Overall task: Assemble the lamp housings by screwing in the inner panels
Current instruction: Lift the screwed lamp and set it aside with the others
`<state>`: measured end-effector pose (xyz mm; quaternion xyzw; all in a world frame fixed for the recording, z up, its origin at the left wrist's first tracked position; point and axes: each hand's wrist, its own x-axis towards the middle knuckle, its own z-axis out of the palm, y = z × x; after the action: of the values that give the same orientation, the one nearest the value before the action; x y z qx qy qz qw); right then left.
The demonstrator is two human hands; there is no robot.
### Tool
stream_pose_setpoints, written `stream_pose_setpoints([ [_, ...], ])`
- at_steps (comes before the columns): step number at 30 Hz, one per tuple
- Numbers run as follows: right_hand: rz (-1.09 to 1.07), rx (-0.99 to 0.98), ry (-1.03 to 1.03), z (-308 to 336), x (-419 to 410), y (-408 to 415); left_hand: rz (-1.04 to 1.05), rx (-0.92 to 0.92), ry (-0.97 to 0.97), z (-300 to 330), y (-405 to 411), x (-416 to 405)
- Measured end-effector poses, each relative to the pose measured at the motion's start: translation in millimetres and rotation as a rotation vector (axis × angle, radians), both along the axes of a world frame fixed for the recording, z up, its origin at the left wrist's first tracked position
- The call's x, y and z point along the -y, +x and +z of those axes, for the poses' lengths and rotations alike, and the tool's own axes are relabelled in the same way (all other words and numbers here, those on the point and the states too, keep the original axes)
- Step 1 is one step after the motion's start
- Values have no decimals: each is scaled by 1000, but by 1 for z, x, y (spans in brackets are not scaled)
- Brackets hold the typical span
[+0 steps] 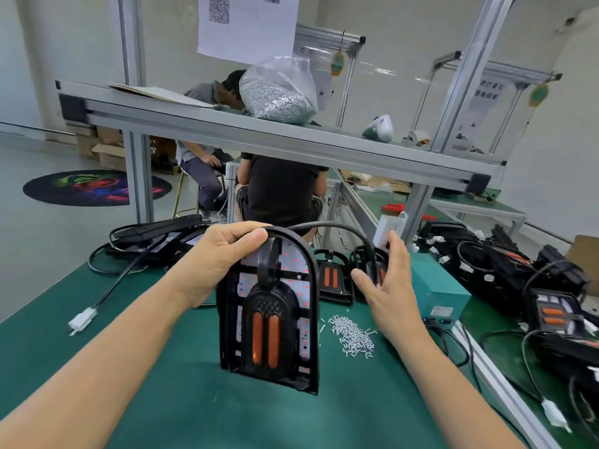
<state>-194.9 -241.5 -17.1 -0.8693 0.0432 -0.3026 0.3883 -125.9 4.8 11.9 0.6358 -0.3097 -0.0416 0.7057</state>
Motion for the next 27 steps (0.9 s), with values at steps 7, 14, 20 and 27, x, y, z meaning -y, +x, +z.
stream_pose_setpoints([
  [7,184,-53,297,-9,2,-16,14,-82,-54,3,2,10],
  [14,352,-131,660,-30,-18,-44,91,-179,-48,1,8,29],
  [20,359,-84,604,-50,-29,-74,97,-314,40,-4,7,58],
  [27,216,3,688,-74,-26,-93,-1,-375,151,-8,-4,108],
])
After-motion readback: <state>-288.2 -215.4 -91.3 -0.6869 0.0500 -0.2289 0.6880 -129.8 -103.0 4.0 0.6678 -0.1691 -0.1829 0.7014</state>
